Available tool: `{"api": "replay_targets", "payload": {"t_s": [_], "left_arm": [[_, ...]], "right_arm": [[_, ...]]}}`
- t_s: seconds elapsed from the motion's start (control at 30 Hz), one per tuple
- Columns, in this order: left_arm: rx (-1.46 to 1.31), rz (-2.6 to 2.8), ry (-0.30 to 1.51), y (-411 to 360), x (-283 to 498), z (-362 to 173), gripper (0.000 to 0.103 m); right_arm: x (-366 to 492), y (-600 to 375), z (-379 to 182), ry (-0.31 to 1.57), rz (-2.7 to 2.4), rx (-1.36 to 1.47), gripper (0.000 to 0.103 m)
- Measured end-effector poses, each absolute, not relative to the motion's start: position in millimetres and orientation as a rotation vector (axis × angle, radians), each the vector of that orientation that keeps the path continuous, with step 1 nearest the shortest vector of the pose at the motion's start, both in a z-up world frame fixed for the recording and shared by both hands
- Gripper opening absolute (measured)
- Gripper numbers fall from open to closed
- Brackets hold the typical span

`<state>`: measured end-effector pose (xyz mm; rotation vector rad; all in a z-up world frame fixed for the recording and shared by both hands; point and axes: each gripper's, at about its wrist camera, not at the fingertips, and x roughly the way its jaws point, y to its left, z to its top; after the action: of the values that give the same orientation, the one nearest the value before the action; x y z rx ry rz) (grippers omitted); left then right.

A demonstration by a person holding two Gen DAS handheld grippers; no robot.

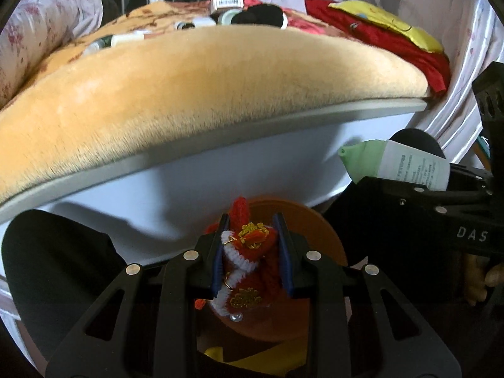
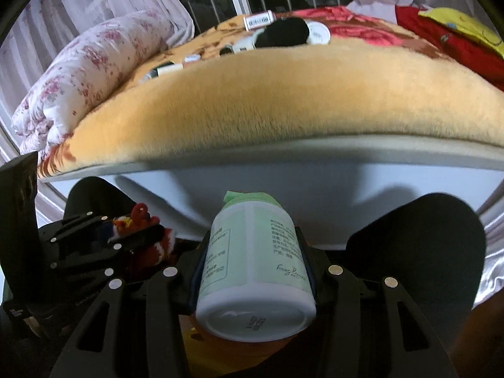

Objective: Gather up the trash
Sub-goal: 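Lower both tools over the orange bin and release the ornament and bottle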

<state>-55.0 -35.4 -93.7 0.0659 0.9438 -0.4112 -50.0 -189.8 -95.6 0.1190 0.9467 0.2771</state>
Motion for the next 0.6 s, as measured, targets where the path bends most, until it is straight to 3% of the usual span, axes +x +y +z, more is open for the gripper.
{"api": "replay_targets", "payload": {"t_s": [0.17,0.23,0.33,0.43,0.6], "left_arm": [[0.072,-0.377,1.01,-37.1,-47.1,-107.1,0.03],[0.08,-0.352,1.046,-37.7,-43.3,-114.0,0.039],[0.087,-0.339,1.078,-38.2,-39.0,-120.1,0.052],[0.088,-0.337,1.083,-36.6,-39.2,-121.3,0.061],[0.085,-0.334,1.07,-33.8,-40.5,-118.2,0.066]], "right_arm": [[-45.5,-187.7,-105.6,0.989,0.269,0.109,0.048],[-40.5,-186.0,-115.5,1.04,0.263,0.102,0.049],[-39.5,-188.8,-122.1,1.063,0.25,0.117,0.064],[-39.9,-192.4,-122.4,1.058,0.235,0.134,0.065],[-39.5,-199.4,-122.4,1.054,0.21,0.17,0.066]]}}
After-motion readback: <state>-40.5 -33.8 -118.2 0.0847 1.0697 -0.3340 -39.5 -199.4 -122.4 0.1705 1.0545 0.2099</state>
